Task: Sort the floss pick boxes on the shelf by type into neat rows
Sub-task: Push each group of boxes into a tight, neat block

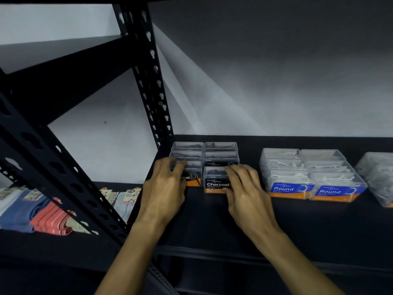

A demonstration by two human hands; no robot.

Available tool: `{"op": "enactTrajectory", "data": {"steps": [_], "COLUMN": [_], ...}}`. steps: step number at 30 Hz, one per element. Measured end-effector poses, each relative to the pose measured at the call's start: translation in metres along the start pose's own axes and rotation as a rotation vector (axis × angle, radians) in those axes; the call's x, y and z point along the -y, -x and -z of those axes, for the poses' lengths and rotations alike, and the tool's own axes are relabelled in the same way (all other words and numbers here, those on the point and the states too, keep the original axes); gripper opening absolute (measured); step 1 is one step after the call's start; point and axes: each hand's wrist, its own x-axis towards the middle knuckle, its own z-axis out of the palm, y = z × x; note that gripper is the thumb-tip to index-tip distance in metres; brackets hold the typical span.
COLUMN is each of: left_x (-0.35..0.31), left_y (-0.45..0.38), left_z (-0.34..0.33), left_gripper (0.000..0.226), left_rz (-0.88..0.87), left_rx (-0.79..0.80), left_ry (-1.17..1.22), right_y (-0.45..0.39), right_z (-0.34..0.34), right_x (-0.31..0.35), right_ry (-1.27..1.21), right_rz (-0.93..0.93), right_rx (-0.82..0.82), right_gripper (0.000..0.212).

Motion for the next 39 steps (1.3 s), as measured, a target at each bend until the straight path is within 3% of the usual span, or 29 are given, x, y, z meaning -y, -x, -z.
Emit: {"op": "enactTrajectory", "data": {"steps": [32, 35, 39], "left_x": [0.001, 0.001, -0.002], "left_y": [0.002, 0.002, 0.003], "left_z": [-0.005, -0.006, -0.005], "left_gripper": [0.051, 0.057, 0.082], "left_rz": [-0.011, -0.013, 0.034], "left_rx": [-0.019, -0.018, 0.017], "left_ry": [-0.029, -0.016, 0.032], "right_y": [-0.014, -0.014, -0.013], "right_z": [-0.009, -0.010, -0.011], "right_x": [0.001, 0.000, 0.001], "right_ry": [0.046, 0.044, 0.045], "right_rz": [-0.022, -0.024, -0.032], "right_rx": [-0.012, -0.016, 0.002], "right_gripper": [0.052, 0.052, 0.051]}}
